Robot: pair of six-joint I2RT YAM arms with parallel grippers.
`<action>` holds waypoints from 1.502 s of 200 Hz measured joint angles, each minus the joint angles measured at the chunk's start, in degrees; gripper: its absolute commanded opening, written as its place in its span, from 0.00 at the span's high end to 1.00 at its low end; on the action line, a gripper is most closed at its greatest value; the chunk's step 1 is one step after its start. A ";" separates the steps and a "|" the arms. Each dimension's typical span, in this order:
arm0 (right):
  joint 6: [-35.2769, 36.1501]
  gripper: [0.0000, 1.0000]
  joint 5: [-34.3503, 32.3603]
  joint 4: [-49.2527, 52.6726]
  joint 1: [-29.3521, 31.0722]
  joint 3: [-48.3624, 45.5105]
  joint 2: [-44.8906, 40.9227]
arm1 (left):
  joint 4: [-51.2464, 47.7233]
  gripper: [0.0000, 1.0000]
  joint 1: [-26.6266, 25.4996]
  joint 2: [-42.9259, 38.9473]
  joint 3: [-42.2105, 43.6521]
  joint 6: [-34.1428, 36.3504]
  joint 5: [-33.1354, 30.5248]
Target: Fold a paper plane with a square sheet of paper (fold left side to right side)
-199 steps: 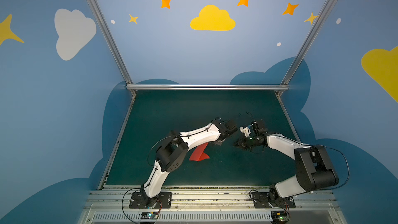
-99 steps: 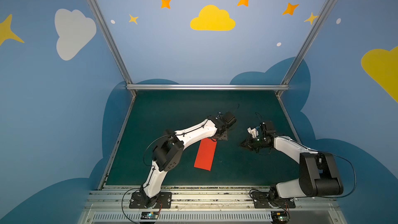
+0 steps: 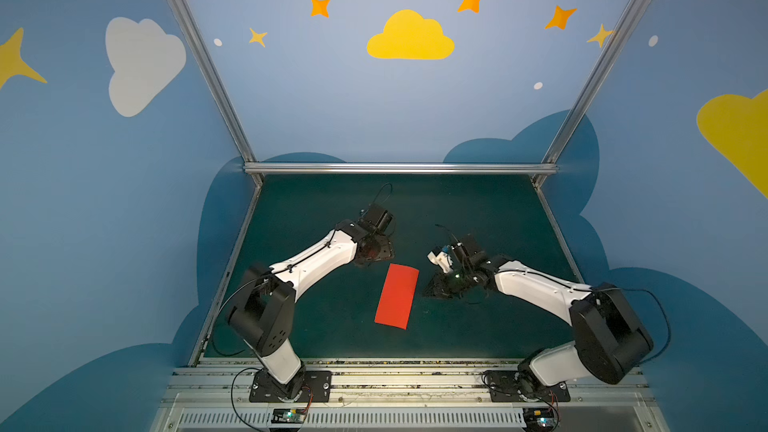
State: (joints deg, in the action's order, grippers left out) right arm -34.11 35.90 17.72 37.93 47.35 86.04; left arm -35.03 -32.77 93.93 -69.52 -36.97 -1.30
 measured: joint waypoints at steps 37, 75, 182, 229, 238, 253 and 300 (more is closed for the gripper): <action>-0.59 1.00 -3.02 -0.98 8.17 4.63 6.69 | 1.25 0.10 3.19 -4.98 4.94 -0.50 0.68; 0.35 1.00 -6.32 -0.87 12.22 6.54 13.25 | 2.16 0.00 4.37 -8.57 6.58 -1.03 0.68; 17.70 1.00 -6.82 6.27 4.28 6.54 15.52 | 5.53 0.00 4.66 -16.76 16.04 -2.86 5.01; 20.46 1.00 -4.59 8.83 -0.39 6.54 15.50 | 10.14 0.00 4.66 -18.27 21.29 -4.28 10.38; 20.26 1.00 -4.50 9.01 -0.74 6.54 15.45 | 11.08 0.00 4.66 -18.23 22.05 -4.26 11.58; 19.43 1.00 -4.52 9.33 -1.36 6.56 15.10 | 12.90 0.00 4.66 -18.05 23.34 -4.28 13.46; 16.00 1.00 -4.94 10.16 -3.28 10.40 16.74 | 17.14 0.00 4.48 -17.20 27.78 -4.70 16.33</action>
State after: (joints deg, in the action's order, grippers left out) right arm -18.11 30.96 27.88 34.65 57.76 102.78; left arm -17.89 -28.29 76.73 -41.74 -41.67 15.03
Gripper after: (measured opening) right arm 0.049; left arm 0.998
